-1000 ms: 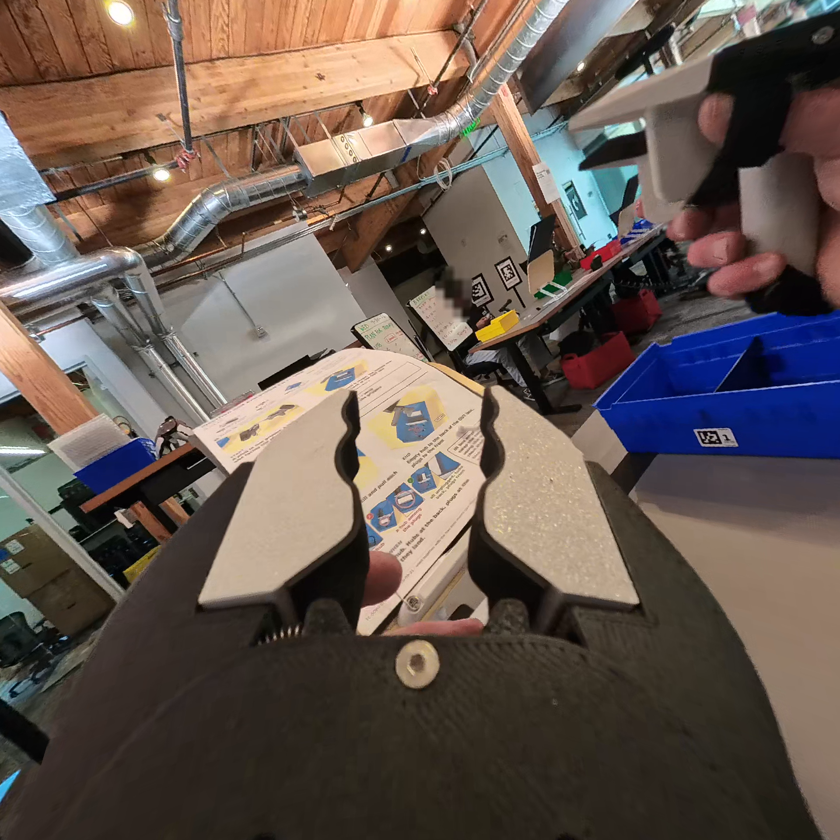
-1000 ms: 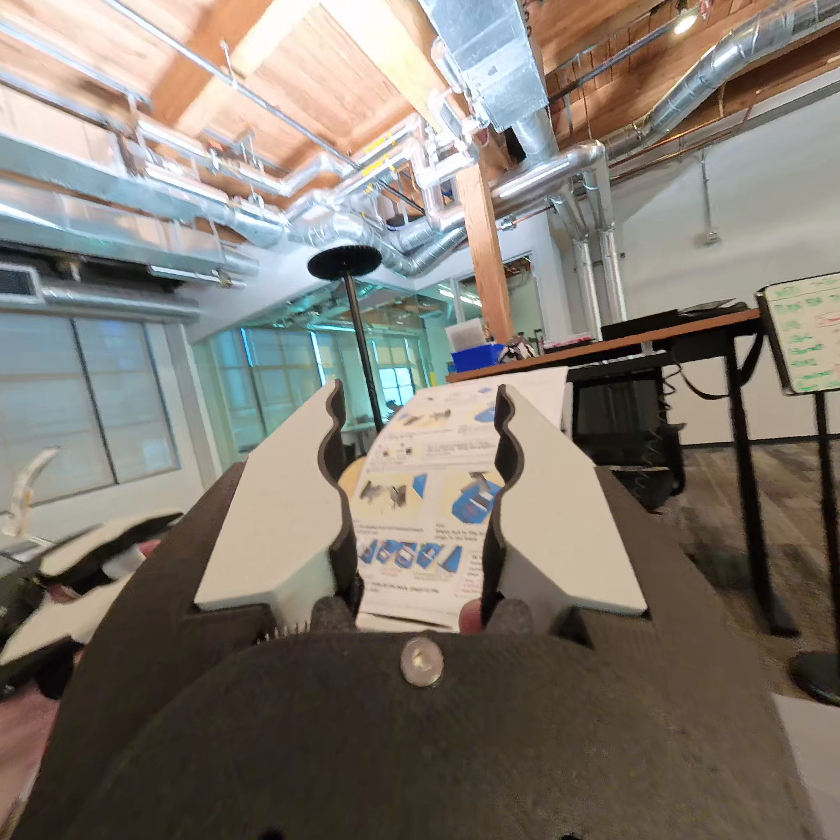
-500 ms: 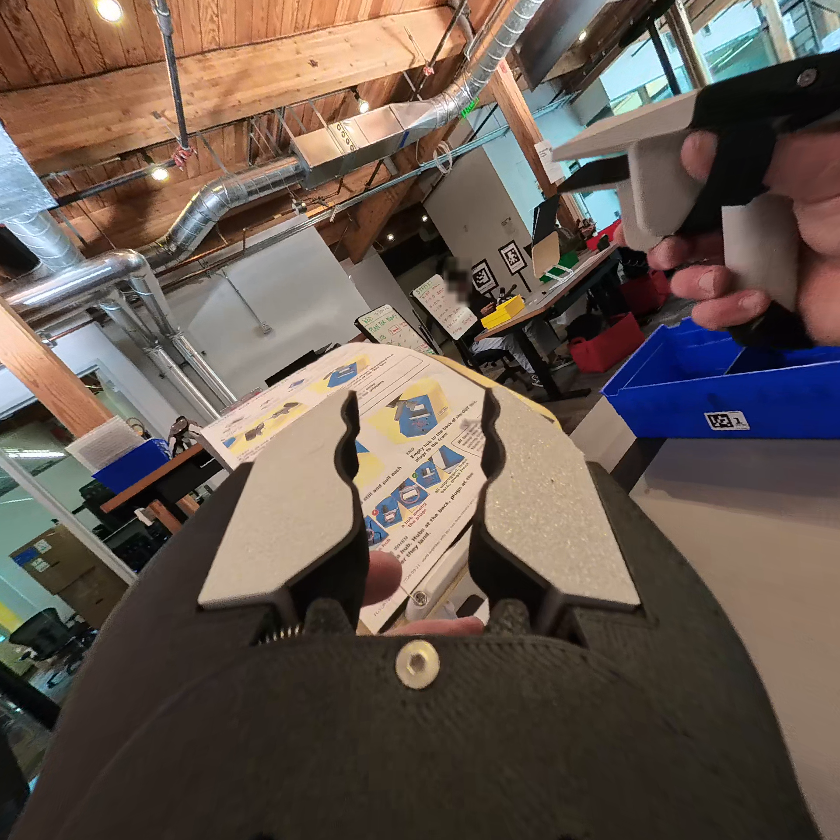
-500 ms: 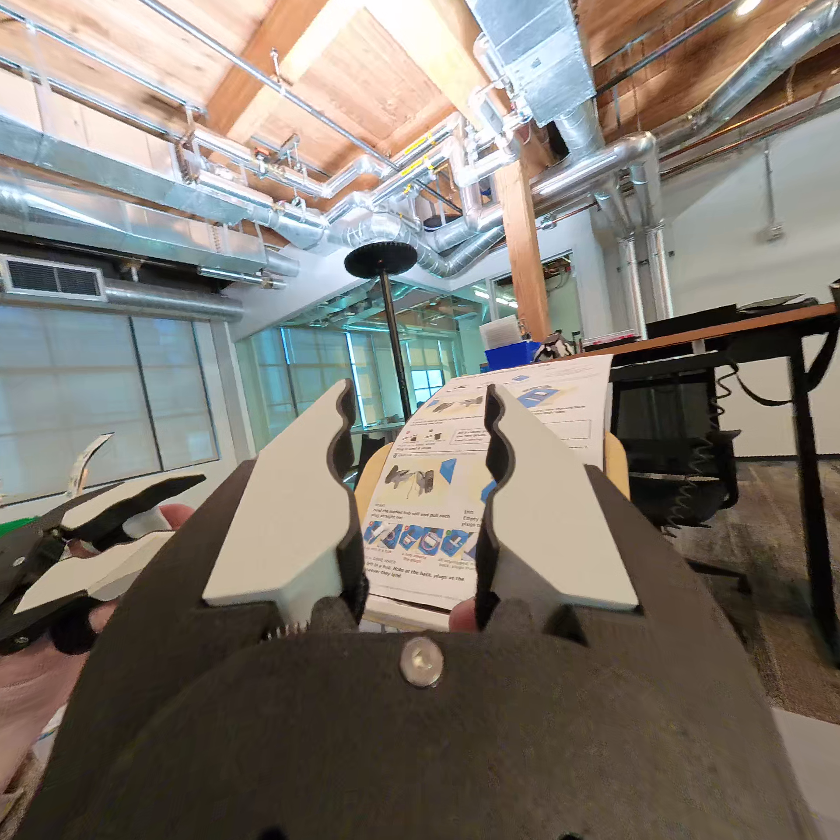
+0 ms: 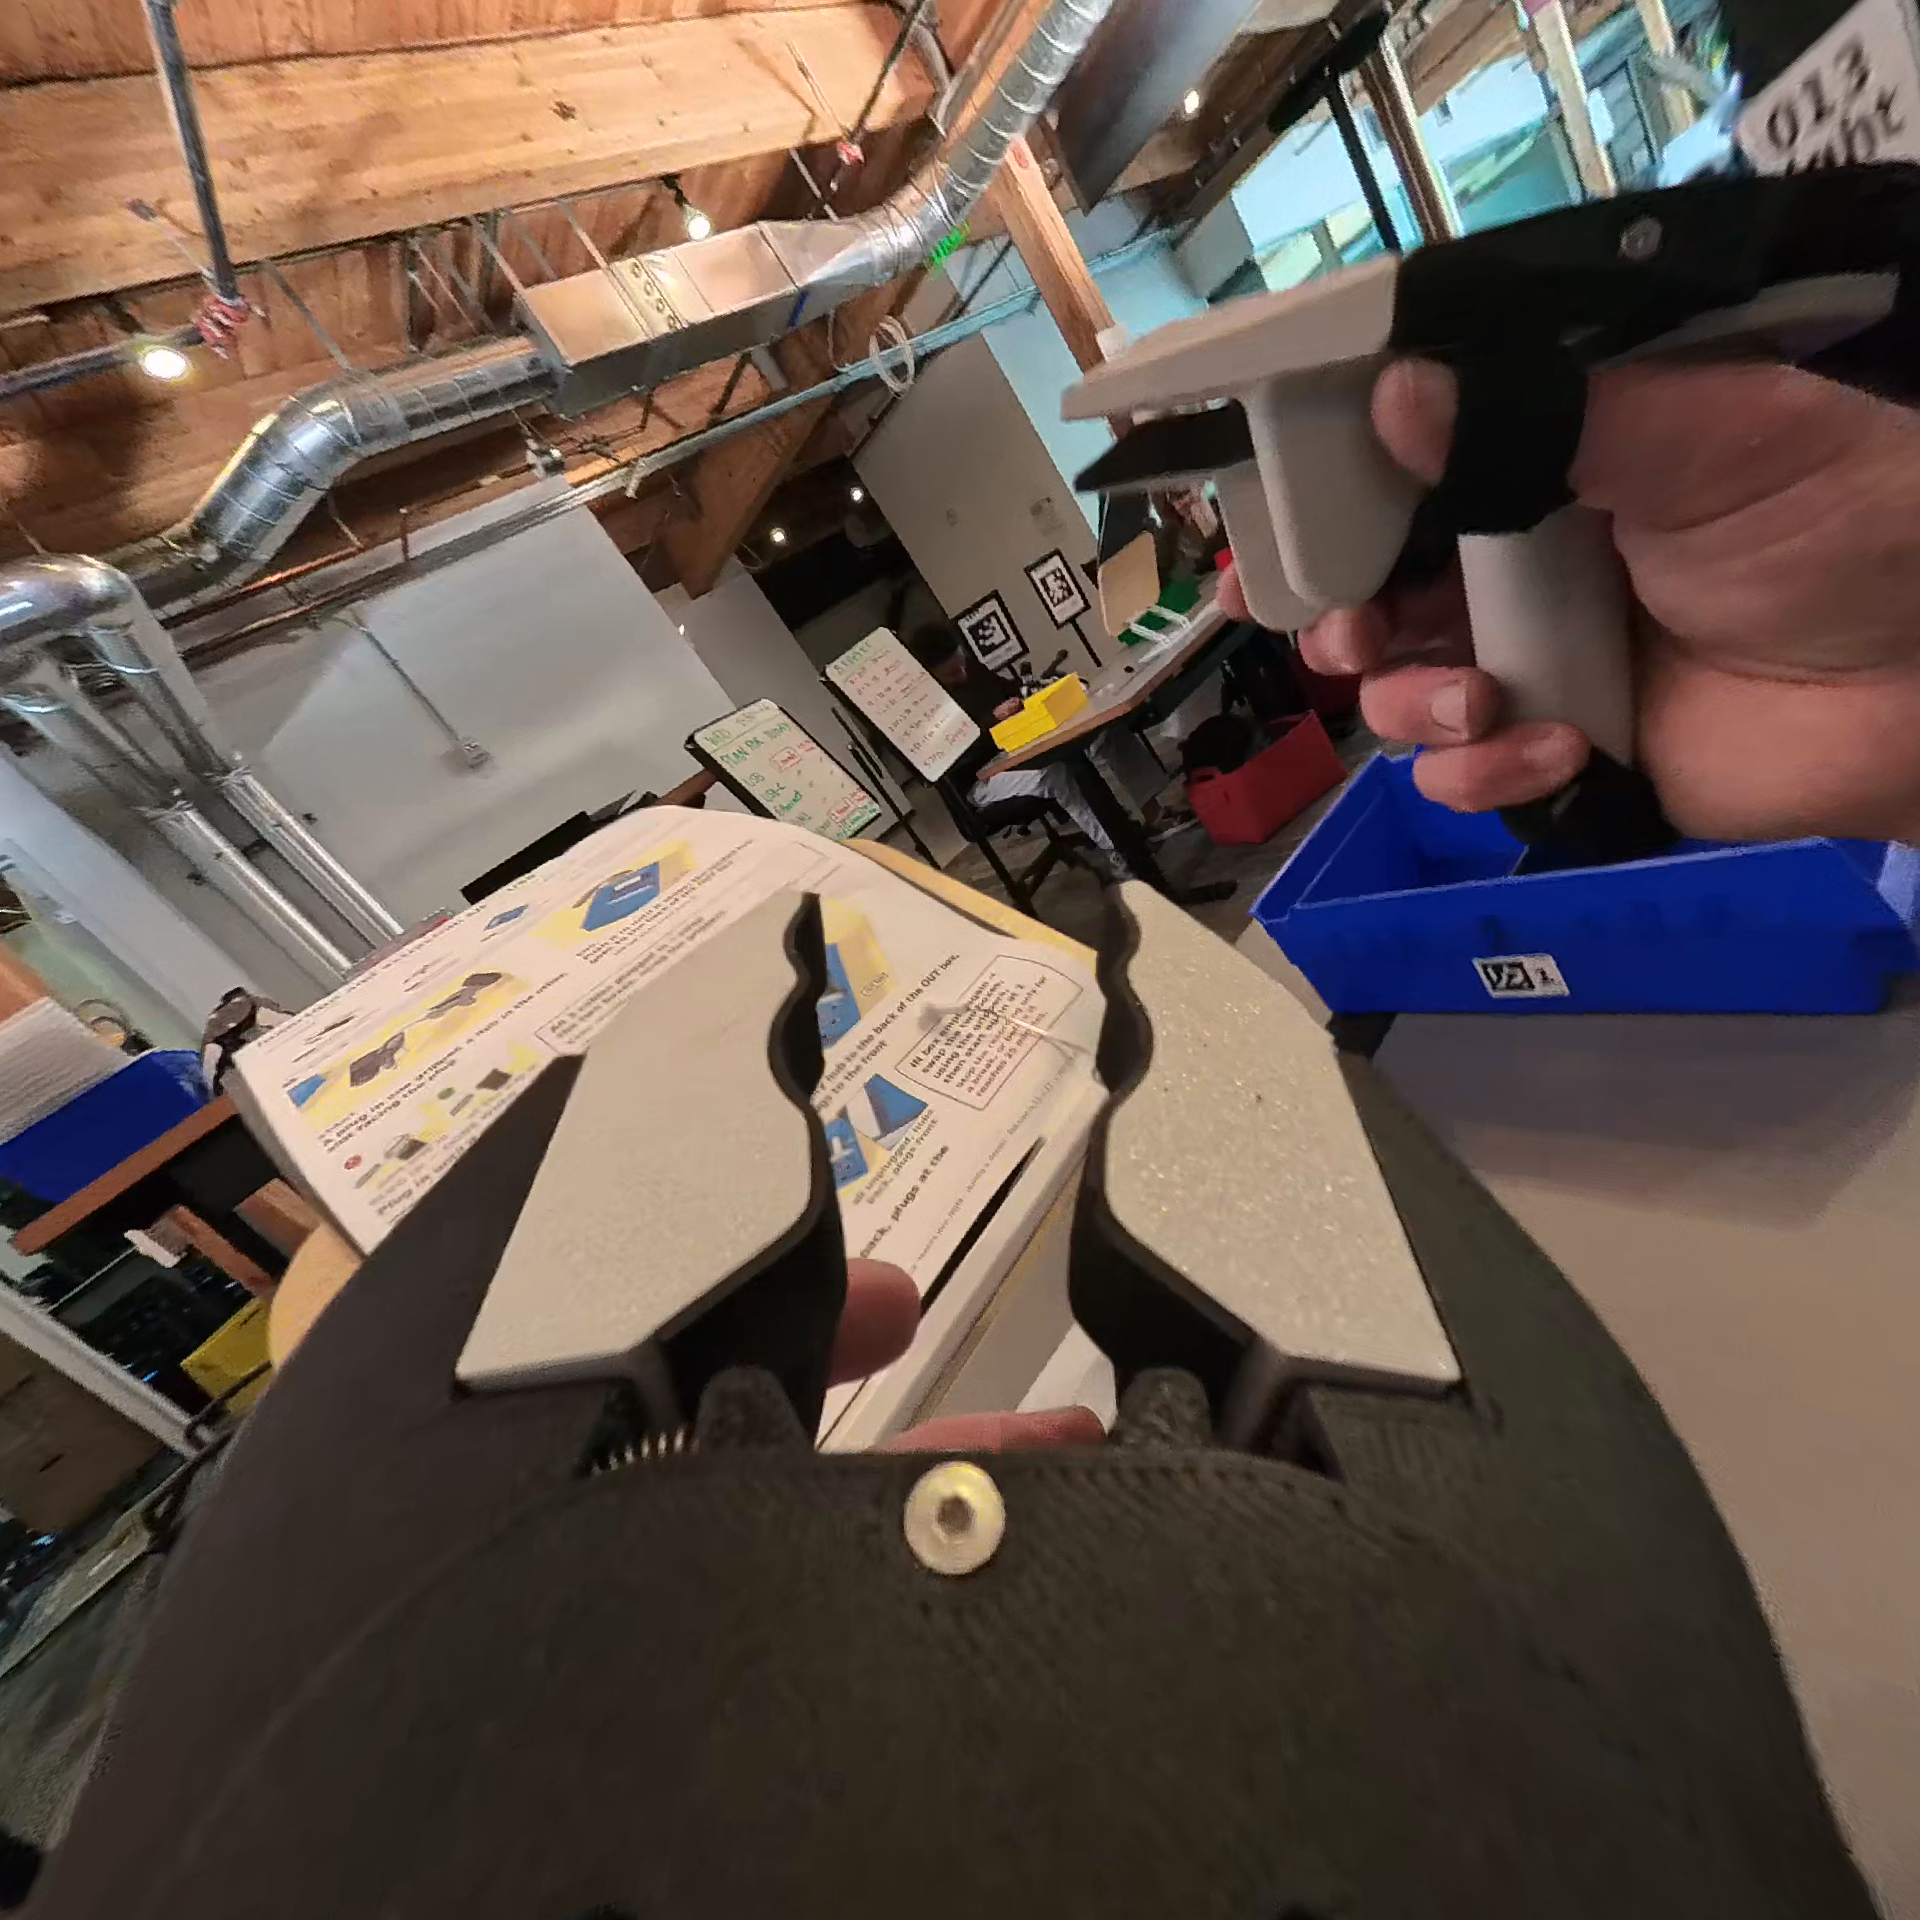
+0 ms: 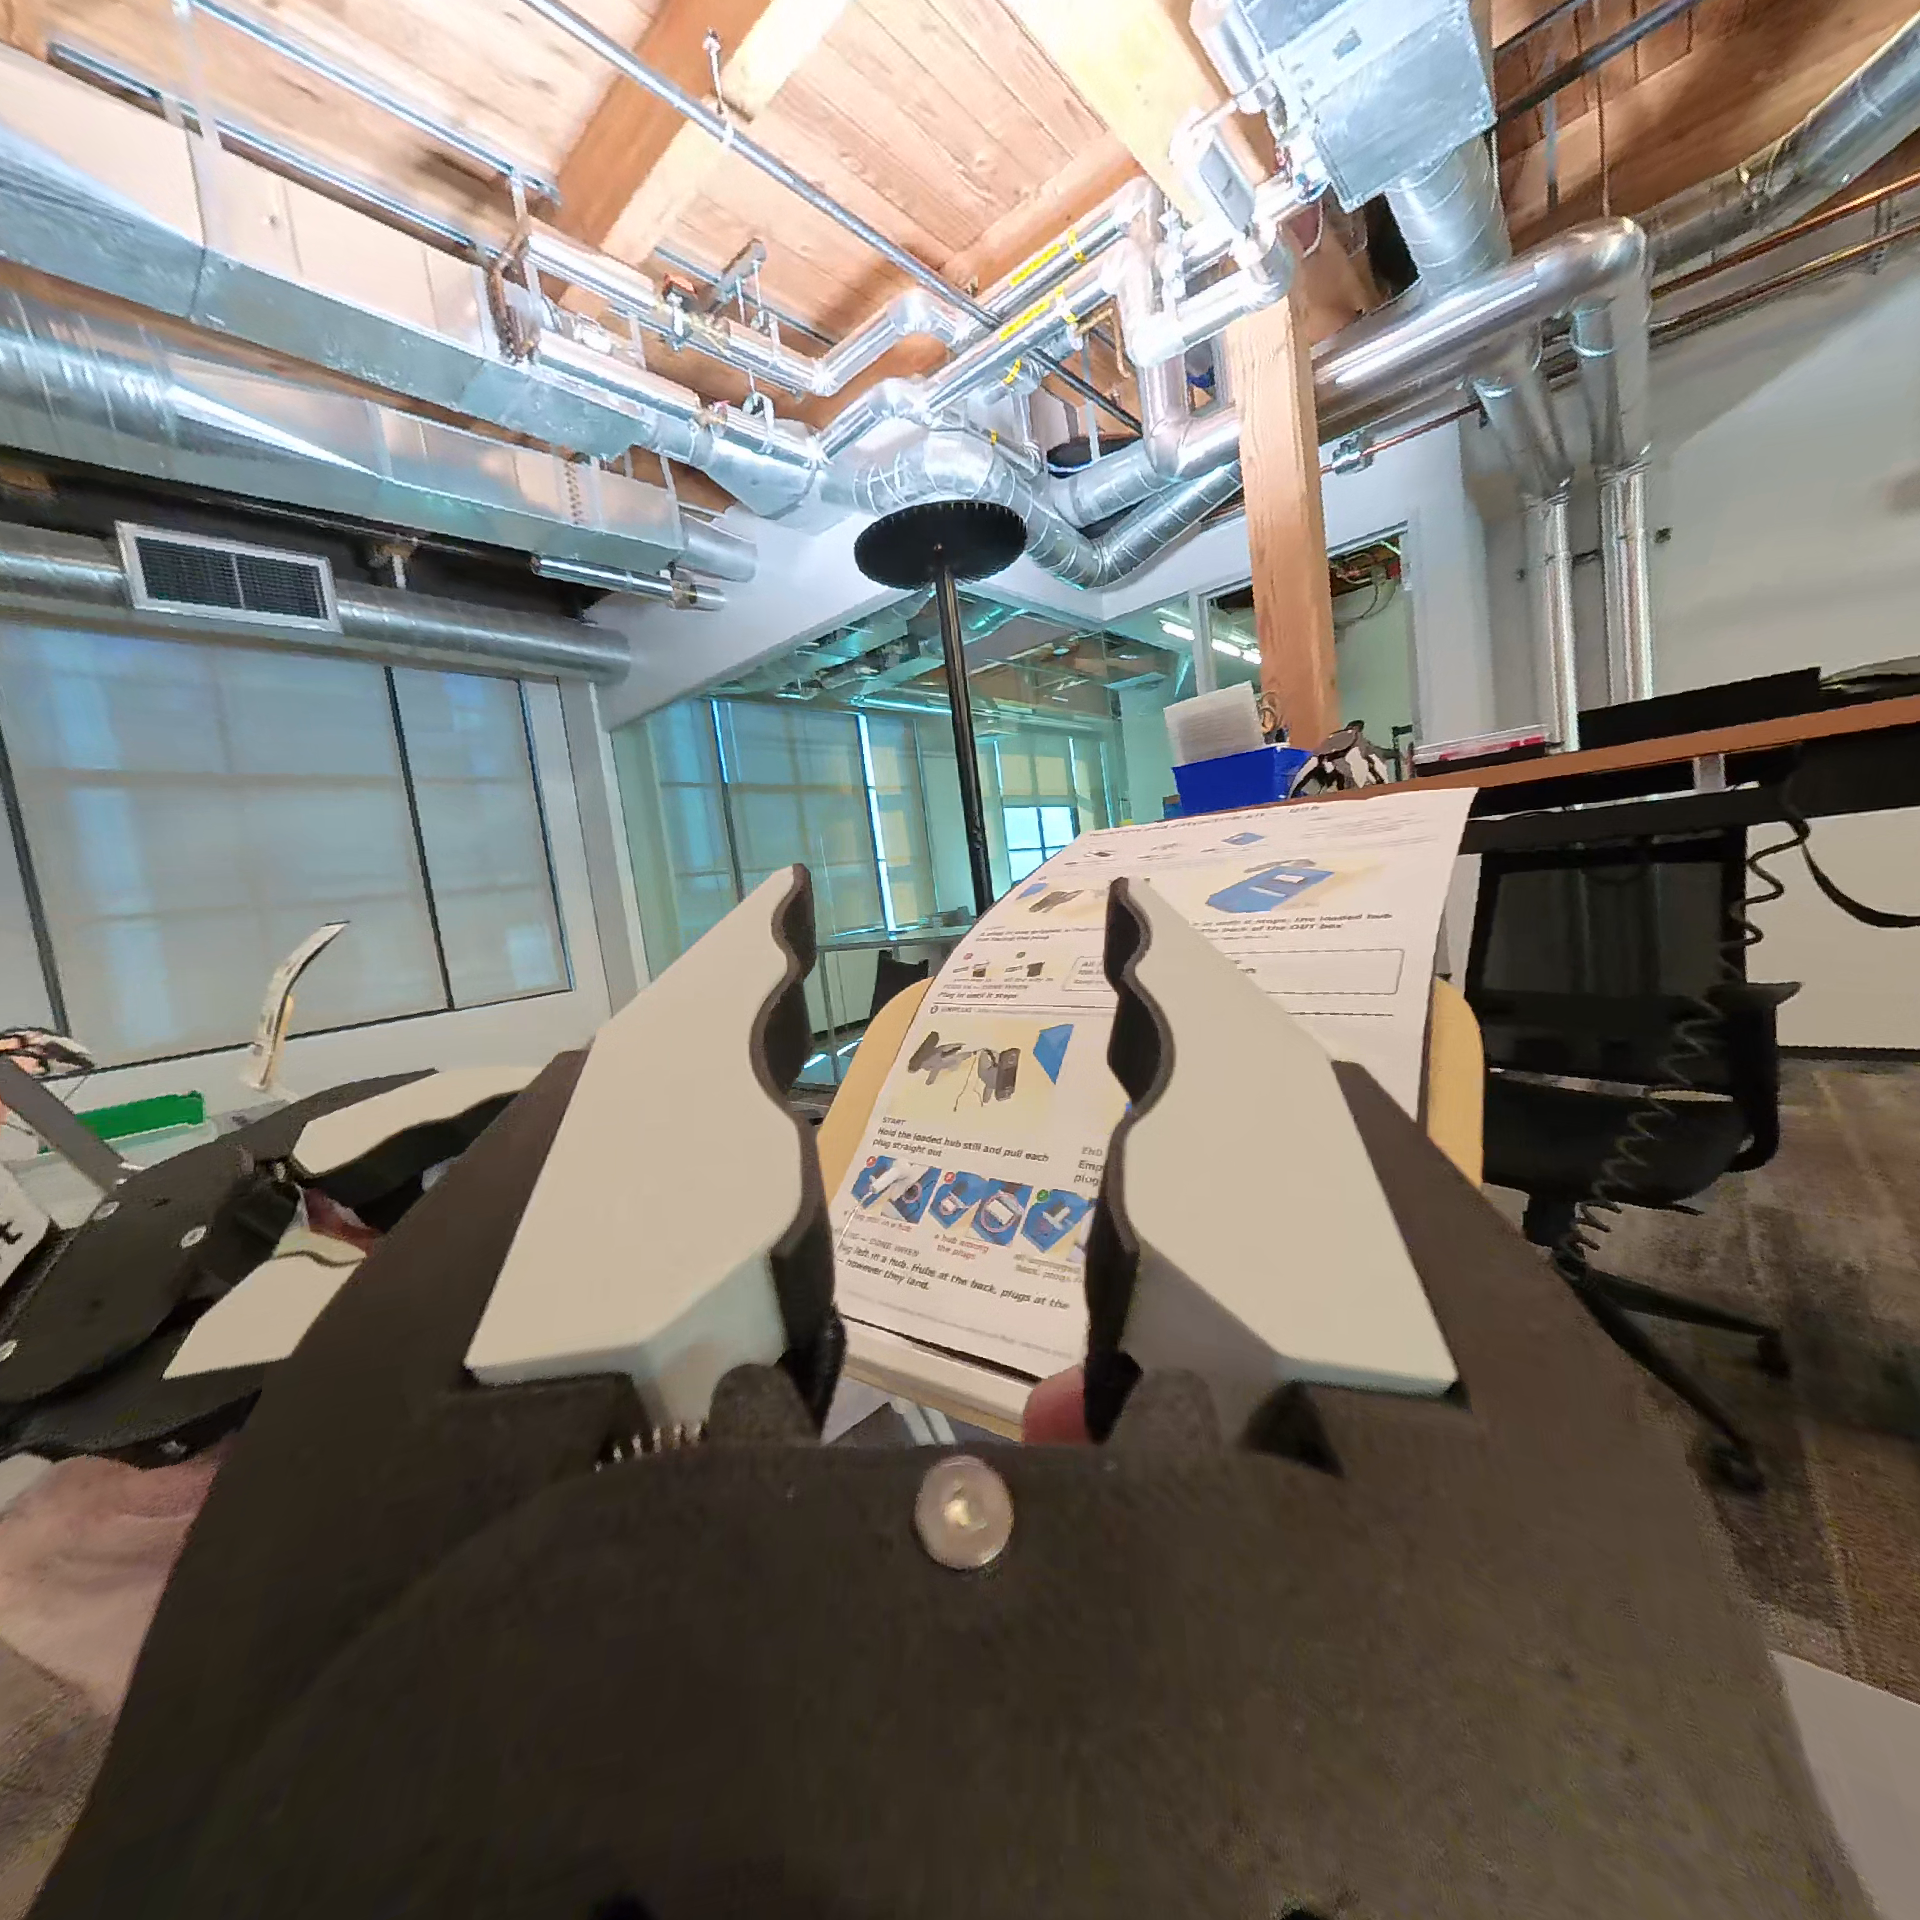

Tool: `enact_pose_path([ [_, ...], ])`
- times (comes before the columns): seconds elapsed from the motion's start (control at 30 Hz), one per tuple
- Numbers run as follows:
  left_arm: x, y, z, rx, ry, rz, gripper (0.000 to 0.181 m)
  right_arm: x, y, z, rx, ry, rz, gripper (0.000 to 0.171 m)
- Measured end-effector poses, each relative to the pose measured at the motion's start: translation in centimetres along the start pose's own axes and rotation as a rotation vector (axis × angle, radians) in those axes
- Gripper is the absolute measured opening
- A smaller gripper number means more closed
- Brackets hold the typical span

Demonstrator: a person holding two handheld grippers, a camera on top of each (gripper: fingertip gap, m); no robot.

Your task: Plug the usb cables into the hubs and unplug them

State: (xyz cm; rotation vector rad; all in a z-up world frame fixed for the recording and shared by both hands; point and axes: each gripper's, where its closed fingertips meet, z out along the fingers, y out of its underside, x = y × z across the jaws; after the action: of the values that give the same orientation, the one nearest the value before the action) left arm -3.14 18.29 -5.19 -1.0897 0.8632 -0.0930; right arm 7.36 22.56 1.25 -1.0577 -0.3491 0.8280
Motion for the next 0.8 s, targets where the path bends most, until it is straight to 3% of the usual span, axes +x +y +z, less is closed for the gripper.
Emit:
enact_pose_path([
  [0.13,-0.3,0.3,-0.2,-0.036,-0.016,0.048,0.049,-0.3,-0.4,0.1,0.008,-0.008,0.013,0.053],
  [0.3,-0.6,0.4,-0.6,-0.028,0.003,-0.013,0.045,-1.4,0.7,0.3,-0.100,-0.044,-0.046,0.056],
  [0.43,0.8,1.4,0.2,-0.059,0.042,0.008,0.045,0.4,-0.3,-1.7,0.002,0.016,-0.025,0.047],
  [0.53,2.2,1.6,0.7,-0.080,0.070,0.058,0.046,1.0,-0.2,-1.7,-0.026,-0.006,0.001,0.055],
  [0.8,3.5,0.4,1.0,-0.091,0.103,0.016,0.045,1.2,-2.9,-3.0,0.025,0.005,-0.046,0.053],
])
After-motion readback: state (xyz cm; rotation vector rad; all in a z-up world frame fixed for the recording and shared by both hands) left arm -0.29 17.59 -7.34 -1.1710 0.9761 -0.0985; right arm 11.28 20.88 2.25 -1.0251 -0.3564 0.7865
